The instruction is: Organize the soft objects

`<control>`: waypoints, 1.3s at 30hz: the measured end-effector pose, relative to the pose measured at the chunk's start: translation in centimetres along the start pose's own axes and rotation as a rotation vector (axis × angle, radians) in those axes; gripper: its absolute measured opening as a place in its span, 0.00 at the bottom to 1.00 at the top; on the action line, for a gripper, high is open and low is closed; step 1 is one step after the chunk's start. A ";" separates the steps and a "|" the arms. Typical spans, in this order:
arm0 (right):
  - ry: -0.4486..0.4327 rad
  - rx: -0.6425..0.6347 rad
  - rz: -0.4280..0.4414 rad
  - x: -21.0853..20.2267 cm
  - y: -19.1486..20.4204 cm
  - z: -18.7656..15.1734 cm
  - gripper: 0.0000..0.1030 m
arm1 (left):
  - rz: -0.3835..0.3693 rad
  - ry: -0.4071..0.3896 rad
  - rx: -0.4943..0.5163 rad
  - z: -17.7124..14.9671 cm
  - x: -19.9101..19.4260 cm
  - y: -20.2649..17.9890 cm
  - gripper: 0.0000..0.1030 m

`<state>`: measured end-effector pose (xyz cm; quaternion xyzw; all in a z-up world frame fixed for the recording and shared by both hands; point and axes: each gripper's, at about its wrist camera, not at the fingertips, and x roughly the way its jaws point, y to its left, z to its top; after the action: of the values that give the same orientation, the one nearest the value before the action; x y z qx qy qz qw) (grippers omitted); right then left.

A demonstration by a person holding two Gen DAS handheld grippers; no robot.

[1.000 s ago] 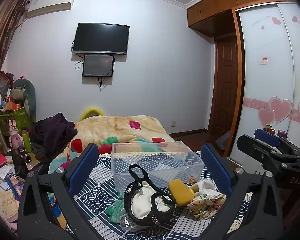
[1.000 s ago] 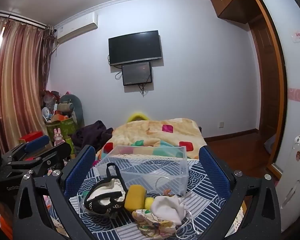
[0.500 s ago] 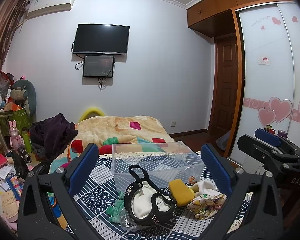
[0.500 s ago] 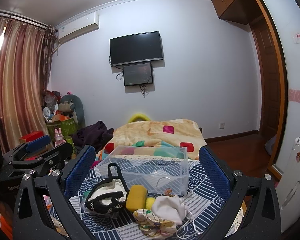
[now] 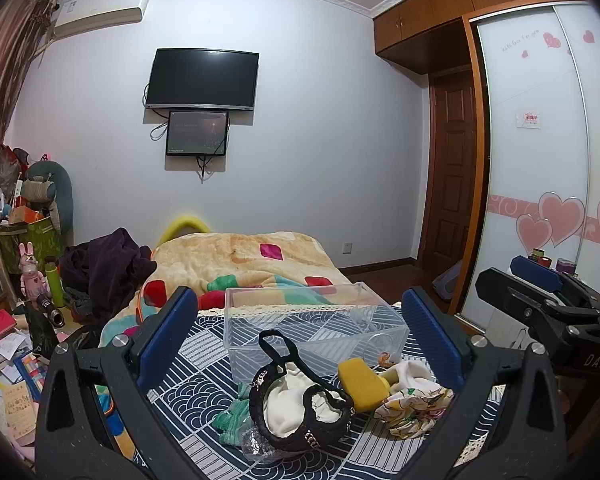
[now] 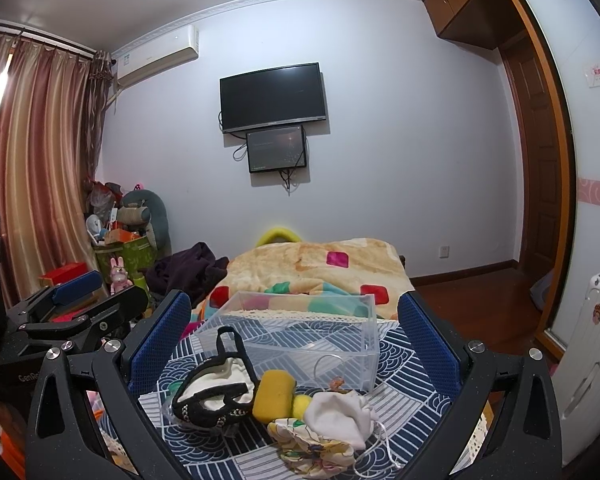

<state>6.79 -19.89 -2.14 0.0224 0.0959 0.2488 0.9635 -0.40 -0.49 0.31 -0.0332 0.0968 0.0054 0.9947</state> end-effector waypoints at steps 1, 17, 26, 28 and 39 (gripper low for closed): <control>0.000 0.000 0.001 0.0 0.0 0.0 1.00 | -0.001 0.000 0.001 0.0 0.0 0.0 1.00; -0.004 0.000 0.003 -0.2 0.2 0.1 1.00 | -0.001 -0.002 0.002 0.0 0.0 -0.2 1.00; -0.004 0.001 0.004 -0.2 0.2 0.0 1.00 | -0.002 -0.002 0.001 0.1 0.0 -0.2 1.00; -0.005 0.001 0.003 -0.2 0.2 0.0 1.00 | -0.002 -0.002 0.002 0.1 0.0 -0.3 1.00; 0.004 0.004 0.011 -0.2 0.2 0.3 1.00 | -0.007 0.008 0.007 0.2 0.0 -0.3 1.00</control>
<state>6.59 -19.81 -1.82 0.0242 0.0981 0.2538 0.9620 -0.35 -0.81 0.50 -0.0300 0.1004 0.0013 0.9945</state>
